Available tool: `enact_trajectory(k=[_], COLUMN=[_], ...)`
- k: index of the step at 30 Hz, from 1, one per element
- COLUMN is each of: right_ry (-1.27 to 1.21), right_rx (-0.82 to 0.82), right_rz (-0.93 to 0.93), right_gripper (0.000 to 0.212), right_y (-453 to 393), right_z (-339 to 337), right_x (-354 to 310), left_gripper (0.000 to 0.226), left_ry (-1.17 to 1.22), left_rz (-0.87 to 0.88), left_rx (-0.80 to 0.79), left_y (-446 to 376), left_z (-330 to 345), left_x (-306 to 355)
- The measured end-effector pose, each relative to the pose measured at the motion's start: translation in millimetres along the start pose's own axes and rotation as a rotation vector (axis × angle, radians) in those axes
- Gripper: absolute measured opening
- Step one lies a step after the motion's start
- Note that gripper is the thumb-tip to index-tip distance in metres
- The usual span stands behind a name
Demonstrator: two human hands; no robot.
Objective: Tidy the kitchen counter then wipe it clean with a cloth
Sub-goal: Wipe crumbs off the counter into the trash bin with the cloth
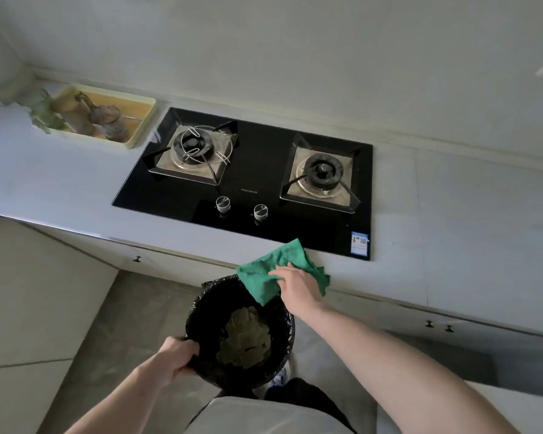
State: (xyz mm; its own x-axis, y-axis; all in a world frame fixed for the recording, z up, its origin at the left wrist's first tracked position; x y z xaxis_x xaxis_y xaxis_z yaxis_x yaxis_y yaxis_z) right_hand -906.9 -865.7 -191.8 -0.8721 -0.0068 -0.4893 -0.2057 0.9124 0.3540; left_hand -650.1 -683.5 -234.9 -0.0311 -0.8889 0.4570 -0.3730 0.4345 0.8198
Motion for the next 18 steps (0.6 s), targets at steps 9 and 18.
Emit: enact_trajectory(k=[9, 18], right_ry=[-0.342, -0.272], right_rx=[0.309, 0.489], right_rz=[0.135, 0.233], right_gripper=[0.034, 0.036], right_y=[33.8, 21.0], right_z=[-87.1, -145.0], right_x=[45.8, 104.6], left_gripper=[0.02, 0.02], left_ry=[-0.102, -0.121], left_rz=[0.039, 0.069], left_rx=[-0.106, -0.14], left_y=[-2.6, -15.6], left_z=[5.5, 7.9], left_x=[10.3, 15.6])
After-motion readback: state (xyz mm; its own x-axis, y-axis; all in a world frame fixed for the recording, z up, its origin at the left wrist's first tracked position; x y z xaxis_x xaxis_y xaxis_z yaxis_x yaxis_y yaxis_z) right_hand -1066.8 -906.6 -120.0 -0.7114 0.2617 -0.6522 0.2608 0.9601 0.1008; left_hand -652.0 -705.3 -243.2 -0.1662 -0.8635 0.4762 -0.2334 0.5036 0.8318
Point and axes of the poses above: each hand's wrist, its own y-axis away from the middle knuckle, its own z-axis out of the palm, x = y × z, the point moved 8 cm from there along -y, towards the middle knuckle, and after that the axes turned 8 degrees about z, right-handed, at the moved point
